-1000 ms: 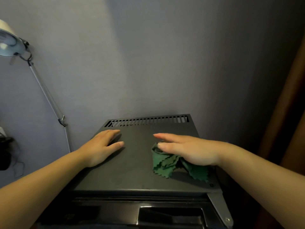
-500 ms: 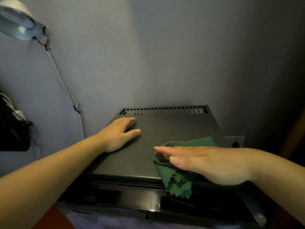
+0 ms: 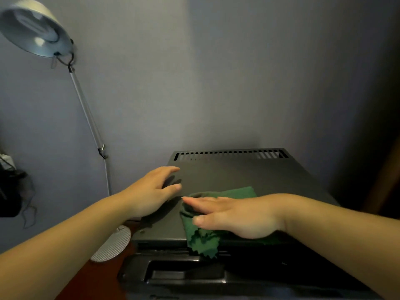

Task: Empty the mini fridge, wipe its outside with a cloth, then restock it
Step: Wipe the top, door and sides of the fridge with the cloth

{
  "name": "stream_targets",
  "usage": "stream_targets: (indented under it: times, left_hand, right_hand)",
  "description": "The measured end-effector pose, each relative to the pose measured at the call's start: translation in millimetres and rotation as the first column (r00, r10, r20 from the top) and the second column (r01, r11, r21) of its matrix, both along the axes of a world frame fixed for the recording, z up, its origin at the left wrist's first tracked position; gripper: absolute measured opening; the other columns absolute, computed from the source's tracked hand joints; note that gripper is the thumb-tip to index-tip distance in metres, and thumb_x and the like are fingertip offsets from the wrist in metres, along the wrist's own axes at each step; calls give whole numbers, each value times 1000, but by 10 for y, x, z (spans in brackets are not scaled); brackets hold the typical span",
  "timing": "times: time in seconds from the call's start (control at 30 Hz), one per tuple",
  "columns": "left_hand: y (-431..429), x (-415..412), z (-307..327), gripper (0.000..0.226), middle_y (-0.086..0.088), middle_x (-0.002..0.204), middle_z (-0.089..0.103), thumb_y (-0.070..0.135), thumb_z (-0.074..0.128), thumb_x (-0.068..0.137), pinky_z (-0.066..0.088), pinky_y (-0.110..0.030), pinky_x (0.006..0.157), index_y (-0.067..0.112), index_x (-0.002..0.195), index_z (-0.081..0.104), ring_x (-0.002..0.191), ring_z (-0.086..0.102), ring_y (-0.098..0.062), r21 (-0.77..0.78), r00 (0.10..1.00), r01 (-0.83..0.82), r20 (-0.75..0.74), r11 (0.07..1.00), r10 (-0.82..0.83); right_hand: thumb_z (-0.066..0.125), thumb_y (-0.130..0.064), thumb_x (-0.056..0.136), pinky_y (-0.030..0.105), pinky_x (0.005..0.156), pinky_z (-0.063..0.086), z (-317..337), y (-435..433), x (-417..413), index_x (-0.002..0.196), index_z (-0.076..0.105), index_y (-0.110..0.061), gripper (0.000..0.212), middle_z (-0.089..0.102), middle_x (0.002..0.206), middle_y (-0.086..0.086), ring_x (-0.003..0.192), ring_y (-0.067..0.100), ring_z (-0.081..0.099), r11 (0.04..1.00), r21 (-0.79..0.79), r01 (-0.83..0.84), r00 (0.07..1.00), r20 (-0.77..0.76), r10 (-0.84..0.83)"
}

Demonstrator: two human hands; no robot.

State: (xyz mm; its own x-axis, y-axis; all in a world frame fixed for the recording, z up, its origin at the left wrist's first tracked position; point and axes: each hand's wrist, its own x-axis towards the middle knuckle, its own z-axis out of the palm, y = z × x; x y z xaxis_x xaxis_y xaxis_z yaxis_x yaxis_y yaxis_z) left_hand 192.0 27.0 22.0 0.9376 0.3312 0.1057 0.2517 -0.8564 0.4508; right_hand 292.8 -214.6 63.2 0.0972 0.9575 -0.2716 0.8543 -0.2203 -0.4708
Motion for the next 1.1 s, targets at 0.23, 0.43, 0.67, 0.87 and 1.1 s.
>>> stream_targets:
  times: [0.23, 0.43, 0.67, 0.87, 1.1]
  left_hand:
    - [489, -535, -68, 54, 13, 162, 27, 34, 49, 105, 24, -22, 109, 34, 155, 29, 145, 25, -3, -83, 998, -37, 54, 996, 41]
    - [479, -692, -183, 80, 17, 165, 14, 51, 60, 95, 24, -25, 111, 38, 159, 13, 148, 17, -4, -195, 999, 12, 48, 981, -3]
    - [472, -685, -254, 111, 21, 165, -3, 67, 69, 81, 22, -35, 122, 38, 159, -3, 152, 6, -6, -198, 996, 87, 42, 976, -81]
    - [496, -483, -249, 112, 22, 165, -8, 72, 66, 80, 20, -40, 124, 38, 159, -6, 153, 2, -7, -200, 994, 110, 47, 974, -102]
    - [570, -214, -273, 113, 14, 167, -7, 74, 63, 81, 18, -46, 125, 32, 160, -6, 155, 0, -14, -206, 1000, -1, 0, 978, 1]
  right_hand:
    - [18, -60, 104, 35, 126, -3, -177, 842, -346, 159, -5, -35, 65, -1, 168, -12, 152, 3, -6, 999, 26, -33, 997, 70, 31]
    - [21, -58, 105, 36, 126, 3, -231, 1364, -137, 160, 4, -34, 63, 4, 168, -12, 154, 8, 4, 973, 143, 182, 983, 10, -186]
    - [20, -59, 104, 24, 123, 0, -258, 988, -312, 159, 1, -41, 61, 2, 164, -22, 150, -4, 0, 986, 93, 137, 991, -9, -137]
    - [22, -58, 104, 21, 121, 2, -237, 1121, -106, 159, 4, -37, 61, 4, 163, -23, 149, -5, 5, 974, 96, 206, 978, -48, -202]
    - [19, -52, 107, 32, 125, 4, -264, 1739, 408, 161, 6, -31, 59, 7, 166, -14, 153, 6, 7, 954, 143, 262, 965, -36, -260]
